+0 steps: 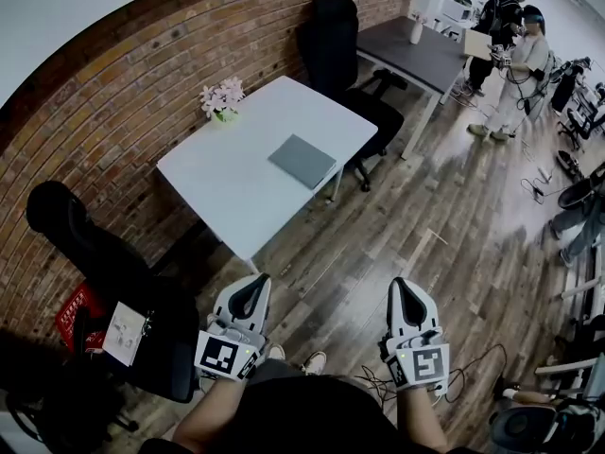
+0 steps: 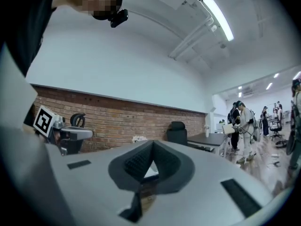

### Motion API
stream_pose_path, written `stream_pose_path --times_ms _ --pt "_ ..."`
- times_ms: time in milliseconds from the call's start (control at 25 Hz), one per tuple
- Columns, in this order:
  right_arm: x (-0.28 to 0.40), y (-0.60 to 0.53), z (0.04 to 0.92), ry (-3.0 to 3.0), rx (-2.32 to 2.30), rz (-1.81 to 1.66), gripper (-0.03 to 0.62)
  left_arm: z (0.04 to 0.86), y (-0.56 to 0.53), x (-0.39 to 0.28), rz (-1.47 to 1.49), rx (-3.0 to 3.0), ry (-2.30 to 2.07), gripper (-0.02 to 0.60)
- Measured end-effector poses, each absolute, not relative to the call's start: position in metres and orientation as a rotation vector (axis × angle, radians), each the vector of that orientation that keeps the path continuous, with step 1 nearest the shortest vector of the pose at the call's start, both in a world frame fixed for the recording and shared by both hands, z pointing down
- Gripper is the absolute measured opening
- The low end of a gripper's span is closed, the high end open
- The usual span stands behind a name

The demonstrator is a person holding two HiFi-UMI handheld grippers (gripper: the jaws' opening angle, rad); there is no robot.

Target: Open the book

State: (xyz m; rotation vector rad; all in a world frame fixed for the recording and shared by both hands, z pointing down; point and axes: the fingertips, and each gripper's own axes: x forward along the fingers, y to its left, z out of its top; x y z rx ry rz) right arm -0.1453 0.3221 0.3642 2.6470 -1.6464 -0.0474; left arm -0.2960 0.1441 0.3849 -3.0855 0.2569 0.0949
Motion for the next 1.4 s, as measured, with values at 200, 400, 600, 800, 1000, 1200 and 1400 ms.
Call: stream_pose_path --times_ms 200,400,600,800,1000,1200,1400 --pt "-0.124 0.340 0.371 -1.606 2.667 -0.051 0.014 0.383 0.155 -0.271 0.108 -3.074 0.233 0.026" --pt "-0.106 0.345 0.374 -1.600 2.667 -0.037 0.014 0.389 0.158 -0.250 0.080 -3.072 0.228 0.025" --pt "-0.096 0.341 0.386 -1.629 2.659 0.001 0.014 0.393 0.159 -0.241 0.060 -3.060 0.246 0.025" --pt "-0.090 0.315 0.398 -1.674 2.619 0.058 0.014 0.408 0.142 -0.237 0.006 -3.083 0.287 0.025" --pt "-0.063 0.287 0.409 -1.690 2.585 0.081 0.014 0.427 0.115 -0.201 -0.019 -3.113 0.276 0.026" --pt "-0.006 0.246 0.417 -1.657 2.568 0.107 0.014 0.436 0.069 -0.138 -0.009 -3.125 0.256 0.026" --pt "0.057 0.184 0.409 -1.656 2.530 0.105 0.014 0.434 0.008 -0.075 -0.004 -3.129 0.267 0.025"
